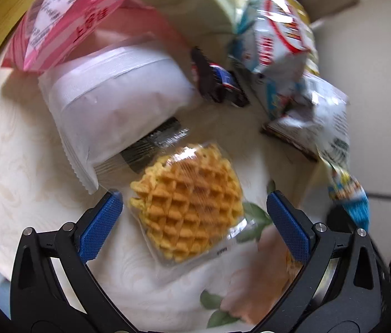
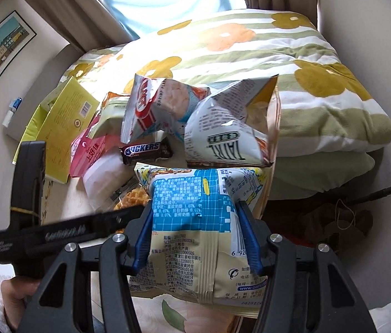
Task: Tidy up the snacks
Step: 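Grasp the blue-white wafer bag with the right tool while the left tool grasps the waffle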
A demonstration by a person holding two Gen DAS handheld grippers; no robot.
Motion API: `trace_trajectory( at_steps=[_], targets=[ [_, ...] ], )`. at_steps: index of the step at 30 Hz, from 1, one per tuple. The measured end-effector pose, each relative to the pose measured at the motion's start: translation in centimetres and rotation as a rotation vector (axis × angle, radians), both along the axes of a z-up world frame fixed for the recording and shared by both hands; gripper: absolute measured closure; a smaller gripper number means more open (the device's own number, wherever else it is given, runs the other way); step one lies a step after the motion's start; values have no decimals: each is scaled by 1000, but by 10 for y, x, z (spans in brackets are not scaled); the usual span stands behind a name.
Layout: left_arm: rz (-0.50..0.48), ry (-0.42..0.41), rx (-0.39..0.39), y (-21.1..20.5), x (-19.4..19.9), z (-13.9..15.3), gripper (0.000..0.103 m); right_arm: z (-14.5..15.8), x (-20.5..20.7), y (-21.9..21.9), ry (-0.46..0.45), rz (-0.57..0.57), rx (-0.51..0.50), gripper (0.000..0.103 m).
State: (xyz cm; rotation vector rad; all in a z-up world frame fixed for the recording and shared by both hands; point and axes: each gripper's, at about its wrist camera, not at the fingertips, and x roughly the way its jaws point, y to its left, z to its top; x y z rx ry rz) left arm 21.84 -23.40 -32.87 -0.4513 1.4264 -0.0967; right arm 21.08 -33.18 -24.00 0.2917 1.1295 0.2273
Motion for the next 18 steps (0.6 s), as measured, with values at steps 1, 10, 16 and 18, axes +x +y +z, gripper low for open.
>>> trace_trajectory(
  at_steps=[1, 10, 16, 18],
  targets=[
    [12, 9, 11, -1, 1, -3, 0, -1, 0, -2, 2, -1, 4, 51],
    [-107, 1, 189, -40, 9, -15, 0, -3, 2, -6, -3, 6, 22, 51],
    [-234, -9, 210, -48, 7, -15, 6, -6, 0, -2, -4, 22, 27, 51],
    [-242, -14, 195, -46, 12, -14, 11, -8, -1, -2, -2, 23, 35, 51]
  ],
)
